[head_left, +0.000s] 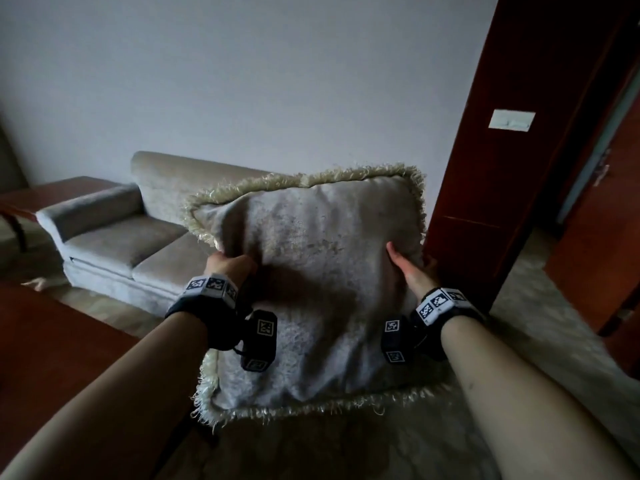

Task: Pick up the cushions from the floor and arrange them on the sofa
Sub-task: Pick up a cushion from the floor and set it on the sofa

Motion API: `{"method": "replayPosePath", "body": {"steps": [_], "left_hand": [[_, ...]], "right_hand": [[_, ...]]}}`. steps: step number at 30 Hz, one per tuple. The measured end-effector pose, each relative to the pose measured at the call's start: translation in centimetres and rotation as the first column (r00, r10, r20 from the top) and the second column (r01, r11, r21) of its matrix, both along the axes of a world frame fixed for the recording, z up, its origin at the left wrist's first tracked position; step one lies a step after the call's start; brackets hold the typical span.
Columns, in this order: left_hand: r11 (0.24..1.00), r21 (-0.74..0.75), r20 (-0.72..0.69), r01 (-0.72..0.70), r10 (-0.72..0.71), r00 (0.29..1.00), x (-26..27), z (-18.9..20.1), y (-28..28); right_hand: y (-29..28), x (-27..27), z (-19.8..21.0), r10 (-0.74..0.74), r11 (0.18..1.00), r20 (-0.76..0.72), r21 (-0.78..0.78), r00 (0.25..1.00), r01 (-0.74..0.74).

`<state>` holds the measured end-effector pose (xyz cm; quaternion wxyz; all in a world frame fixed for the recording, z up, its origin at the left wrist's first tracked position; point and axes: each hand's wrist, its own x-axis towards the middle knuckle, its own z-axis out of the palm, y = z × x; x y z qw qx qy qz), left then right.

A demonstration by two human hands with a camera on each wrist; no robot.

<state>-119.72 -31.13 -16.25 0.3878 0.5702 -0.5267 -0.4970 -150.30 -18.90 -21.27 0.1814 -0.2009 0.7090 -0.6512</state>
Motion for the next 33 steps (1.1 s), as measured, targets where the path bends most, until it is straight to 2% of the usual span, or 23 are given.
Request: {"method": "replayPosePath", "body": {"steps": [2, 4, 8, 11, 15, 18, 22, 26, 29, 33], "left_hand": [[0.999, -0.005, 0.011, -0.031, 0.031, 0.999, -1.6, 0.2, -4.5], [0.998, -0.036, -0.009, -0.044, 0.043, 0.999, -3.3, 0.6, -9.1], [0.997, -0.052, -0.004, -0.053, 0.053, 0.999, -7.7, 0.5, -19.0], [0.996, -0.076, 0.035, -0.041, 0.044, 0.998, -11.5, -0.3, -27.0], [0.999, -0.044, 0.089, -0.006, 0.010, 0.996, -16.7, -1.0, -38.2], [1.000, -0.028, 0.150, -0.002, 0.006, 0.989, -20.9, -1.0, -46.7], [1.000, -0.015, 0.193, 0.023, -0.019, 0.981, -27.2, -2.0, -55.0], [0.998, 0.045, 0.266, 0.037, -0.048, 0.963, -33.5, -5.0, -63.3], [0.992, 0.126, 0.290, 0.006, -0.042, 0.956, -38.0, -7.8, -68.7], [0.983, 0.180, 0.322, -0.021, -0.039, 0.946, -44.0, -11.8, -75.8]], "right_hand": [[-5.6, -2.4, -1.0, 0.113, 0.994, -0.050, 0.003, 0.992, -0.113], [-10.0, -3.1, -0.5, 0.161, 0.986, -0.060, -0.033, 0.985, -0.163], [-21.0, -7.9, -2.8, 0.232, 0.967, 0.029, -0.116, 0.972, -0.227], [-30.9, -14.3, -6.9, 0.233, 0.966, 0.064, -0.134, 0.970, -0.223], [-39.8, -16.4, -6.0, 0.197, 0.980, 0.107, -0.035, 0.975, -0.194], [-46.6, -19.9, -7.4, 0.153, 0.984, 0.170, 0.064, 0.973, -0.166], [-53.1, -24.3, -9.4, 0.089, 0.984, 0.151, 0.138, 0.985, -0.110], [-59.7, -29.5, -12.8, 0.047, 0.978, 0.137, 0.195, 0.990, -0.073], [-65.1, -34.3, -17.2, 0.084, 0.961, 0.210, 0.240, 0.974, -0.135], [-70.9, -38.1, -19.6, 0.118, 0.956, 0.220, 0.238, 0.968, -0.170]]}}
